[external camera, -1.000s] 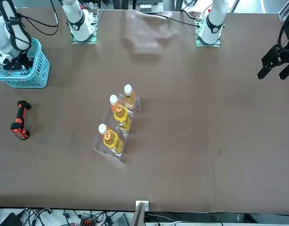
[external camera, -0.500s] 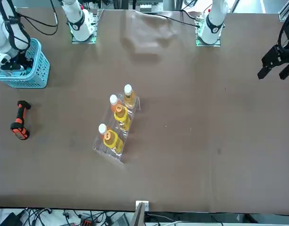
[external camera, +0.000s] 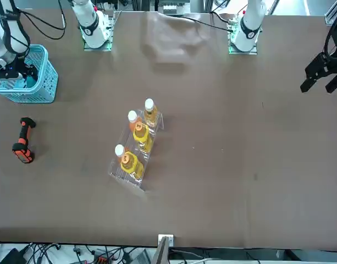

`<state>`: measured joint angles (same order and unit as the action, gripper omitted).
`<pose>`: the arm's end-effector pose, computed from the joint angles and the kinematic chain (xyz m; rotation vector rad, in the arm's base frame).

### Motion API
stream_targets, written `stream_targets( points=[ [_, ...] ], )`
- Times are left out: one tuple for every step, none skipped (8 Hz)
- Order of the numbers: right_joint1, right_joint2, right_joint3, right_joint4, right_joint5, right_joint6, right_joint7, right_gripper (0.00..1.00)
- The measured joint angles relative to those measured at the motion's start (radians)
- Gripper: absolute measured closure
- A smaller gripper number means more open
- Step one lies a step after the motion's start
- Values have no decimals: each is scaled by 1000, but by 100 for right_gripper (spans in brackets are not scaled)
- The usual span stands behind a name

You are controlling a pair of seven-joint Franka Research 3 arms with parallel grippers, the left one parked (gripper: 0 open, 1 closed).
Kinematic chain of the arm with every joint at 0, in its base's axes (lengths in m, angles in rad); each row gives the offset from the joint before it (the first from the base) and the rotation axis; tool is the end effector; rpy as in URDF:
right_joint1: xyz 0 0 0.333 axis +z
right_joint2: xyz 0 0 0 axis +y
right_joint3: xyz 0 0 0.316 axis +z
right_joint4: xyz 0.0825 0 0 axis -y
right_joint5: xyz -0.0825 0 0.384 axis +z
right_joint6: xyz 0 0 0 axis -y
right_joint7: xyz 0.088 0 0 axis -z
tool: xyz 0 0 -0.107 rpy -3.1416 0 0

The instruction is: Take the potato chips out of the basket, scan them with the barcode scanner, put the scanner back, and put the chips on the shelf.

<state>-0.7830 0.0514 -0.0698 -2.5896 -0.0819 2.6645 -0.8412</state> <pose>0.2948 -0.3343 0.2422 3.0946 0.0942 -0.0247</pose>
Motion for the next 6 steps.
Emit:
stream_targets(
  points=[
    [0,-16,0,0,0,-26,0,53],
    [0,-37,0,1,0,-64,0,54],
    [1,-67,1,2,0,-108,0,55],
    [1,-97,1,2,0,-140,0,56],
    [1,-119,1,2,0,-162,0,56],
    [1,-133,1,3,0,-180,0,58]
  ],
)
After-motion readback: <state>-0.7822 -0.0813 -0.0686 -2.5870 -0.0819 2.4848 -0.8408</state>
